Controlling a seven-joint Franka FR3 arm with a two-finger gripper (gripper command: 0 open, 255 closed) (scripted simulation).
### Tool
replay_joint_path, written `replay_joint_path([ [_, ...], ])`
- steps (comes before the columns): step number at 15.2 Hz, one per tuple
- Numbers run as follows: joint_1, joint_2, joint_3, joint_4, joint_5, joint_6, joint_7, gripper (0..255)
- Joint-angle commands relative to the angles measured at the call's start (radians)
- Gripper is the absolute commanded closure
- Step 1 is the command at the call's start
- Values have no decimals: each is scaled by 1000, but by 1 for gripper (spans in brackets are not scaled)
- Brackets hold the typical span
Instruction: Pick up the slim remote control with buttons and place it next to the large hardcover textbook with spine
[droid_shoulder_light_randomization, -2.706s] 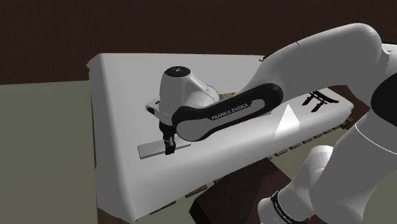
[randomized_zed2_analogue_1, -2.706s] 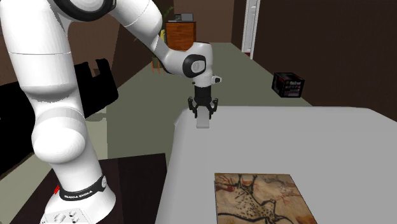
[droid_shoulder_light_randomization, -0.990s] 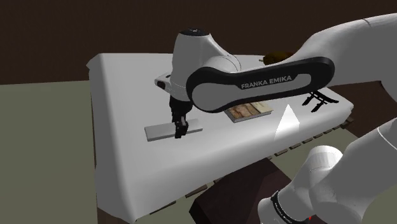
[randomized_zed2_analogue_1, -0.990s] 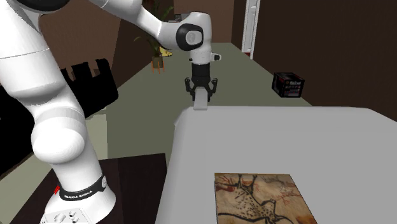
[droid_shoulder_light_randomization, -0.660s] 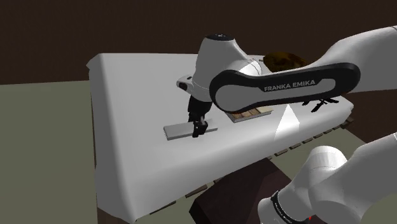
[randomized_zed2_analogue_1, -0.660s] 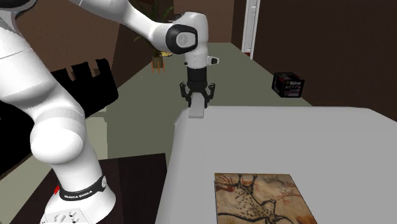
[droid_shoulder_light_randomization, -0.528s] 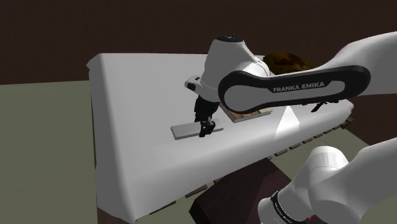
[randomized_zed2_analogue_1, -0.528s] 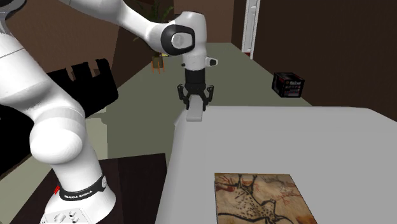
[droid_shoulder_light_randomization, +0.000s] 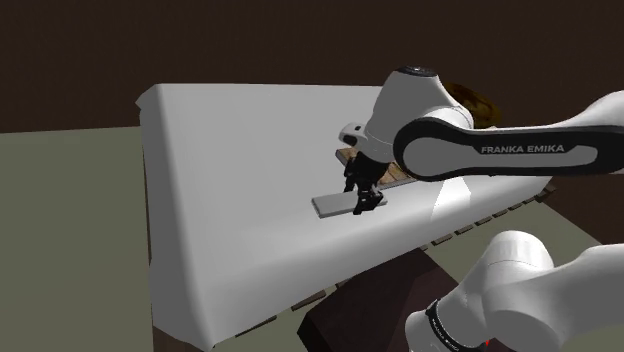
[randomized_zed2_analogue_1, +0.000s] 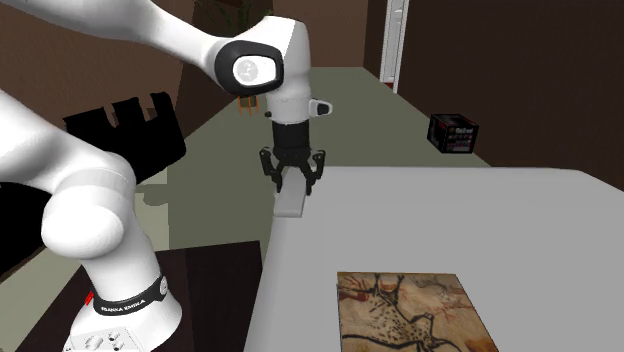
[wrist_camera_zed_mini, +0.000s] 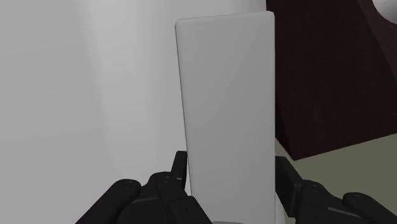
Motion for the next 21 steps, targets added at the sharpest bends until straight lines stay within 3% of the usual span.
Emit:
replay_joint_path([
  [1, -23, -61, -30, -38, -21, -22, -38, 255],
  [7, -120, -232, -136, -133, -110, -93, -168, 255],
  [14, -270, -379, -290, -183, -251, -180, -356, 255],
  [21, -284, -347, -319, -262, -282, -69, -354, 255],
])
